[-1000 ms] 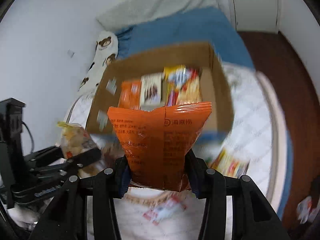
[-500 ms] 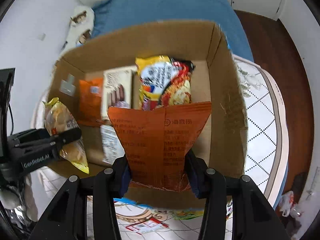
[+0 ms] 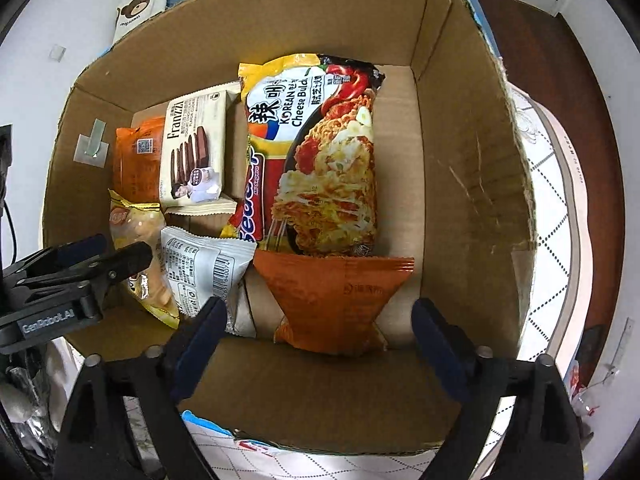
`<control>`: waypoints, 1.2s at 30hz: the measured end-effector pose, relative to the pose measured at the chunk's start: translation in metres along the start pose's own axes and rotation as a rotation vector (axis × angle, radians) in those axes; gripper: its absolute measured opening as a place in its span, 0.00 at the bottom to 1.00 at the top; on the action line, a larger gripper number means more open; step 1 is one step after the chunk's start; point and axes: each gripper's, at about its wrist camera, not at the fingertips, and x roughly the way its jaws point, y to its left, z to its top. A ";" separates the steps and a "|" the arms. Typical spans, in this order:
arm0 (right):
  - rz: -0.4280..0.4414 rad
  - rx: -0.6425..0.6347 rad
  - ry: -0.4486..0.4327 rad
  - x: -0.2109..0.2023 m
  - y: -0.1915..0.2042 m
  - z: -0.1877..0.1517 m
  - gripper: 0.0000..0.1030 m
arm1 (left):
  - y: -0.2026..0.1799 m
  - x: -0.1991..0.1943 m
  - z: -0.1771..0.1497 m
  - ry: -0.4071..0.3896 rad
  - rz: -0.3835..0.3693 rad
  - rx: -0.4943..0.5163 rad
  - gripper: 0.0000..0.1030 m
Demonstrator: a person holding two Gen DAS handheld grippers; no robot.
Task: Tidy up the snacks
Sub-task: 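Carry the yellow chip bag with the left tool while the right tool carries the orange bag to the box, then open both tools to release the bags into the box and pull back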
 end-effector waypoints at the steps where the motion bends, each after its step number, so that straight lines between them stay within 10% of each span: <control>1: -0.008 0.000 -0.007 -0.001 0.000 0.000 0.93 | 0.000 -0.001 -0.001 -0.007 0.001 0.003 0.84; 36: -0.012 -0.051 -0.424 -0.130 0.035 -0.107 0.93 | -0.034 -0.147 -0.130 -0.511 0.082 0.038 0.84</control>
